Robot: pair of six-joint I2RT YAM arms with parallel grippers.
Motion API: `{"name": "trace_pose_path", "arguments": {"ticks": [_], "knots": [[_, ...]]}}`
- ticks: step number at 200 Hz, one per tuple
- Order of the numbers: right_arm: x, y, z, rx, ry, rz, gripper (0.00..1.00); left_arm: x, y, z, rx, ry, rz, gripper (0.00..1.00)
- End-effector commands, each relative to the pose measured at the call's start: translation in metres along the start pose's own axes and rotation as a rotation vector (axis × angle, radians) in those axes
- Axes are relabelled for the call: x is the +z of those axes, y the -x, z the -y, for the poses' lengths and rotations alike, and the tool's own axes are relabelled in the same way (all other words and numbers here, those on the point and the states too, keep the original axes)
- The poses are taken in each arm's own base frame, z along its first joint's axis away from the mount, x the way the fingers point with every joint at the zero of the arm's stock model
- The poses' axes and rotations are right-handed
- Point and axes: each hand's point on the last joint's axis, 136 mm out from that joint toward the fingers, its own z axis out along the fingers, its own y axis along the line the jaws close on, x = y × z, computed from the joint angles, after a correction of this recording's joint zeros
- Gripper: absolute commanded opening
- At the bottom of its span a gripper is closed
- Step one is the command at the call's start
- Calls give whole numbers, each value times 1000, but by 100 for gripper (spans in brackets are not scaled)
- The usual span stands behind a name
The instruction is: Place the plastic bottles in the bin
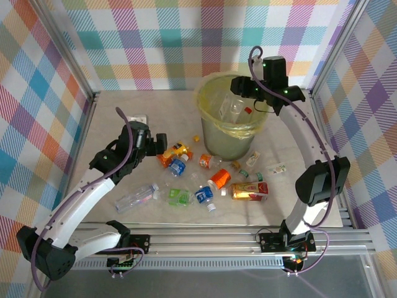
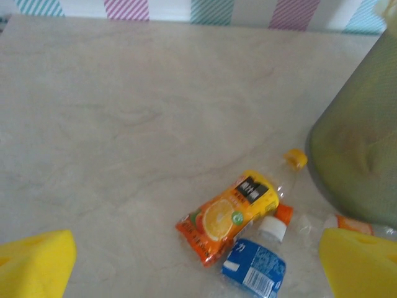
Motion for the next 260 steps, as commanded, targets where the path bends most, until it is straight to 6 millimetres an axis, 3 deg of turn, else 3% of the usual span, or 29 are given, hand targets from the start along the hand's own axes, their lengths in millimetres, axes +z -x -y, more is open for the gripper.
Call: {"name": "trace_pose_path", "arguments": {"ticks": [1, 54, 69, 117, 167, 213, 260], "knots": [[15, 1, 1, -10, 41, 13, 9, -1, -28, -10, 16, 36, -144, 100], [47, -21, 20, 5, 20, -53, 27, -2, -67, -21, -19, 79, -284, 100], [50, -24, 24, 2, 5, -62, 35, -2, -77, -20, -15, 72, -326, 100], [48, -29, 30, -8, -25, -67, 48, 0, -113, -30, -65, 124, -431, 100], [46, -31, 32, -10, -36, -72, 65, -5, -127, -62, -353, 270, -309, 100], [45, -34, 34, -18, -41, -72, 89, -20, -149, -88, -716, 356, -221, 100], [46, -36, 33, -25, -36, -82, 100, -30, -171, -100, -956, 371, -166, 100]]}}
